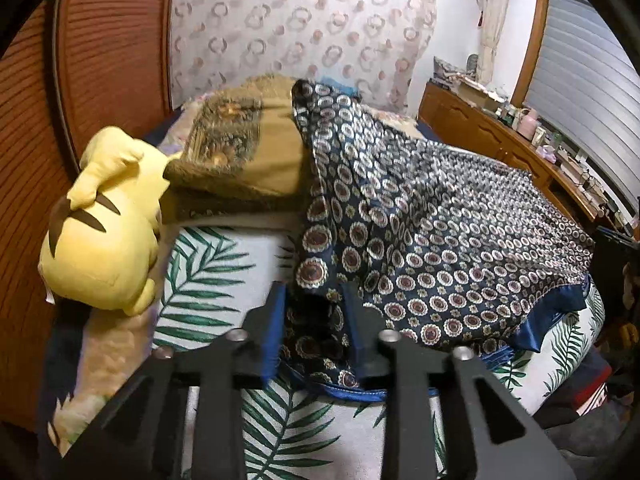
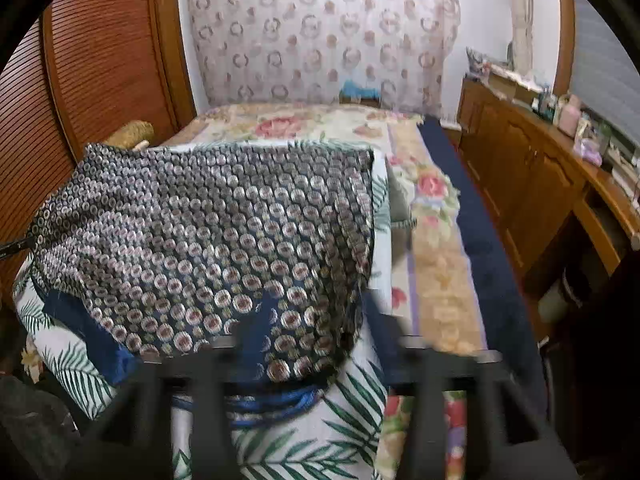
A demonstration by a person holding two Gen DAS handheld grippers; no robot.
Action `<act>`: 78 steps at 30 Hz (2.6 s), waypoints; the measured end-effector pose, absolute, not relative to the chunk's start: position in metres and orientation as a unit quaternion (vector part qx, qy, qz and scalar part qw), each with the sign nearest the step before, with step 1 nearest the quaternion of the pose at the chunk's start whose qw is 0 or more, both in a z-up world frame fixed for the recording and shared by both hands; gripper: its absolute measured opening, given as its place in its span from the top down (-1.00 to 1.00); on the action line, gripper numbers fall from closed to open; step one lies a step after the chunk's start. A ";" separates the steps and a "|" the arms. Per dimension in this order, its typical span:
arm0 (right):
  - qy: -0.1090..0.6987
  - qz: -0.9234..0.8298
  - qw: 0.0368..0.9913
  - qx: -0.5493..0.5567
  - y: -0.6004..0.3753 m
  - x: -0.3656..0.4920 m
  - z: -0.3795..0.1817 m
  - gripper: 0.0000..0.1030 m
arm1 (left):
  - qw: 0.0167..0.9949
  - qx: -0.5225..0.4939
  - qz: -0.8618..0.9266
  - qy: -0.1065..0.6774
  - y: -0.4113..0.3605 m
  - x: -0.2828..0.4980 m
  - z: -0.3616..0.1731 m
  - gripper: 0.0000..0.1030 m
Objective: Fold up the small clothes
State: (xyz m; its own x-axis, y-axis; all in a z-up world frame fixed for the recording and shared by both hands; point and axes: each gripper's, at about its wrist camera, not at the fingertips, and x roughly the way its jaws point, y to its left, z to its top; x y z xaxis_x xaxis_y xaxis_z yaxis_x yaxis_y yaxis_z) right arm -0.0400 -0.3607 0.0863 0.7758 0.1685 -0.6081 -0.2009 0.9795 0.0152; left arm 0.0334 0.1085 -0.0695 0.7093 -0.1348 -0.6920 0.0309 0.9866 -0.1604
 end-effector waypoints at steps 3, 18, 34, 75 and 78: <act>0.299 0.106 0.948 -0.026 -0.349 -0.044 0.087 -0.22 | 0.923 -0.066 -0.047 0.376 0.107 0.033 -0.068 0.19; 0.337 0.166 0.924 -0.066 -0.281 -0.003 0.025 -0.22 | 0.925 -0.051 -0.030 0.374 0.100 0.030 -0.075 -0.34; 0.355 0.182 0.912 -0.093 -0.267 0.015 0.020 -0.42 | 0.923 -0.049 -0.013 0.383 0.098 0.035 -0.086 -0.34; 0.352 0.183 0.914 -0.092 -0.269 0.011 0.016 -0.42 | 0.927 -0.069 -0.090 0.358 0.082 0.053 -0.061 0.82; 0.352 0.183 0.914 -0.092 -0.268 0.011 0.015 -0.42 | 0.934 -0.060 -0.101 0.336 0.068 0.050 -0.044 0.82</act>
State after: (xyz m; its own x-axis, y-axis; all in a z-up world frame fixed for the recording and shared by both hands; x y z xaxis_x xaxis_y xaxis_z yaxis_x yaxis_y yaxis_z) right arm 0.0108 -0.2683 0.0154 0.6861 0.2688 -0.6761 -0.3984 0.9164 -0.0399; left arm 0.0505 0.0683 -0.0445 0.7532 -0.2290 -0.6166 0.1478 0.9724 -0.1806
